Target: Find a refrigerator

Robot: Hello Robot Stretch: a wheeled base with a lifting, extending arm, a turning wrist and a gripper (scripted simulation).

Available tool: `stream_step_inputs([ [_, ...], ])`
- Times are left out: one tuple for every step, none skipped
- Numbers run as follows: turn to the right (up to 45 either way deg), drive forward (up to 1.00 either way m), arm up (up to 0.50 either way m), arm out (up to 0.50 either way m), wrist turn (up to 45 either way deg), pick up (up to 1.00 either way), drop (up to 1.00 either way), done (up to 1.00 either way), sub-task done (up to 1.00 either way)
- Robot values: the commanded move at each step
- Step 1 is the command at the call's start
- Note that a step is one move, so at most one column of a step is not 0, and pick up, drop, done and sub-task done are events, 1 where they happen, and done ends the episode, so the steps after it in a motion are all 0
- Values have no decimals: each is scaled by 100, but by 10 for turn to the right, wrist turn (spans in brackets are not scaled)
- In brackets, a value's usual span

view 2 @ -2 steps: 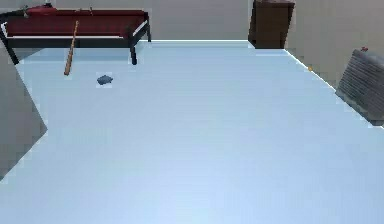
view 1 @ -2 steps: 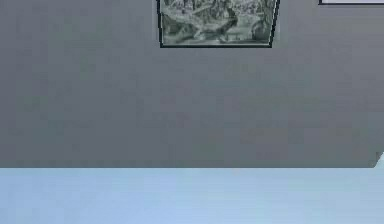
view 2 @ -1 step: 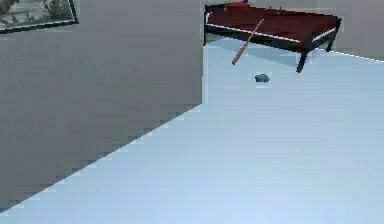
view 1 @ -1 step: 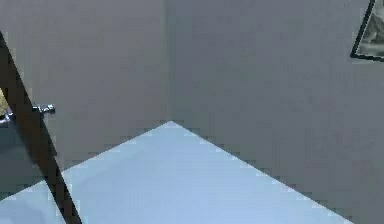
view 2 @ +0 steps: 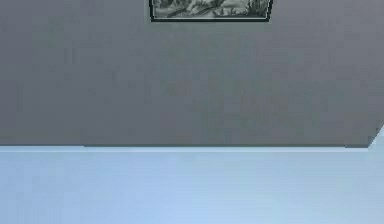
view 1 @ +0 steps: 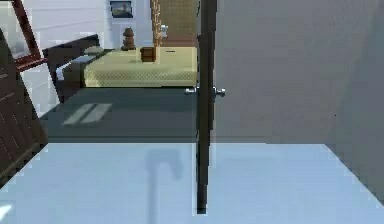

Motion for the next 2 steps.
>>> stream_step_inputs([
  [-390,0,0,0,0,0,0,0,0],
  [0,100,0,0,0,0,0,0,0],
])
